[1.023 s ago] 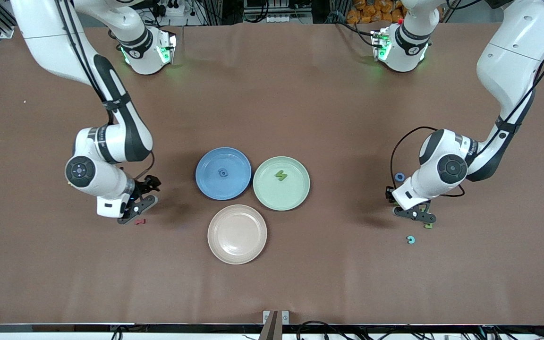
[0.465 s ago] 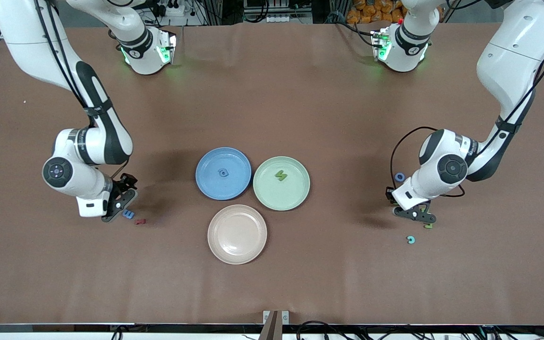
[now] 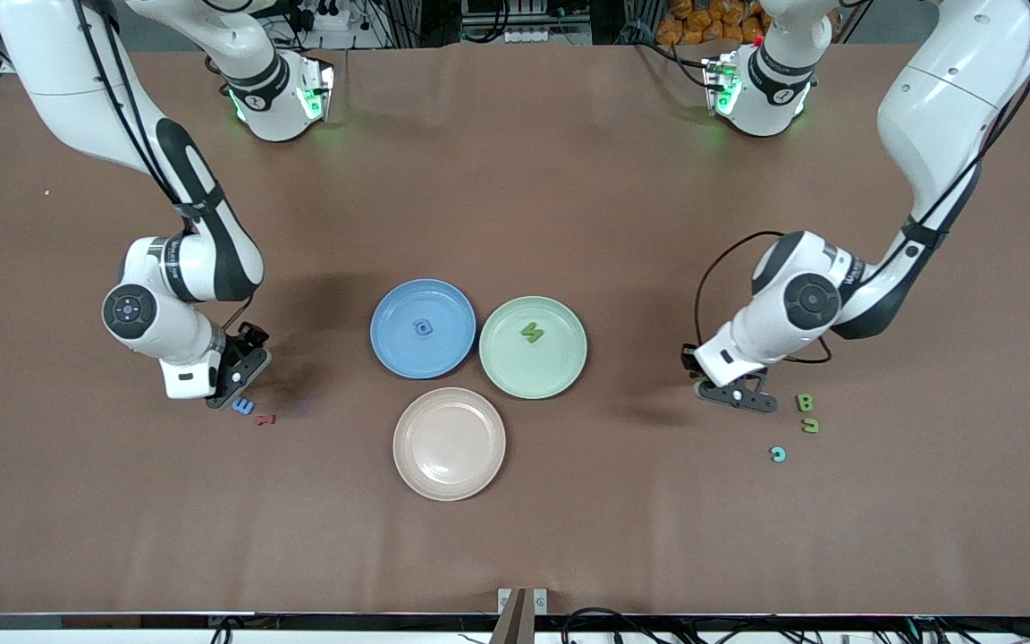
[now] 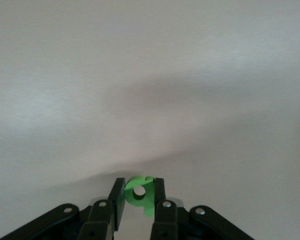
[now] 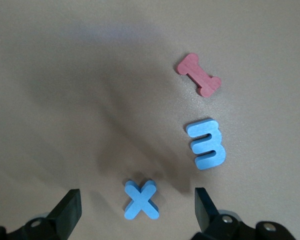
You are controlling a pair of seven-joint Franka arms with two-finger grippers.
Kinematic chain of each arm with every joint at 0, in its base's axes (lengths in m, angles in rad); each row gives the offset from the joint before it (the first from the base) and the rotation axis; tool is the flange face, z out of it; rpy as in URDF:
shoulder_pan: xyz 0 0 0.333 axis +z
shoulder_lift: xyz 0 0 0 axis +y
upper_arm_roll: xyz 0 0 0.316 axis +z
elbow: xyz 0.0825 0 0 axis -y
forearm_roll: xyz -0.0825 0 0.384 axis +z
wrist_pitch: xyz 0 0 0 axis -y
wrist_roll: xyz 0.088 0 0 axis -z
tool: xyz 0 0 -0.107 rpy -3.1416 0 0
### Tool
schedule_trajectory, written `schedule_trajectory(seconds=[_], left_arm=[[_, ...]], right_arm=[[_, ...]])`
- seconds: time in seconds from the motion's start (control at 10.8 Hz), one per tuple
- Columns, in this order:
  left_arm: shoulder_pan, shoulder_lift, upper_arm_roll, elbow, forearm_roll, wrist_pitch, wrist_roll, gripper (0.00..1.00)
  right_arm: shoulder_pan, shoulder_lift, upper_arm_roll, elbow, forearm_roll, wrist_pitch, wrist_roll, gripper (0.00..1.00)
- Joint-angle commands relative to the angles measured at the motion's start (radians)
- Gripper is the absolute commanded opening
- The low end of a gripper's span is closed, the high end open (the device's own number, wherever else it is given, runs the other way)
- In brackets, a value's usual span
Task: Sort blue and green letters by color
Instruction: 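Place the green p on the green plate while the right gripper grasps blue x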
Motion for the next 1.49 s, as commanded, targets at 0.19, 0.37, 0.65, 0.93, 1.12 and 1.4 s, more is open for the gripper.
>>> schedule_trajectory(seconds=[0.19,0.37,0.65,0.93,1.12,1.4], left_arm=[[-0.206,-0.015,-0.014,0.05,-0.021,-0.008,-0.33,0.0],[-0.3,-0.01,-0.012,0.107,-0.021,-0.008,-0.456,0.0],[-0.406,0.027,0.001,0.162,-0.016,-0.008,-0.58,0.0],[-0.475,0.036,0.055,0.19,-0.01,-0.008,-0.611,1.0],[-0.463,0.027,0.057,0.194,-0.01,-0.008,-0.605,1.0],[-0.367,-0.027,0.049,0.167,-0.007,-0.06,-0.505,1.0]], right_arm=[[-0.032,0.021,0.009,-0.009,-0.019,0.033,-0.017,1.0],[-0.032,0.022,0.01,-0.009,-0.019,0.035,-0.017,1.0],[-0.032,0.03,0.01,-0.009,-0.016,0.036,-0.014,1.0],[-0.031,0.028,0.01,-0.009,-0.016,0.035,-0.016,0.0],[-0.031,0.025,0.01,-0.008,-0.016,0.033,-0.014,0.0],[-0.028,0.025,0.015,0.009,-0.005,0.026,-0.002,0.0]])
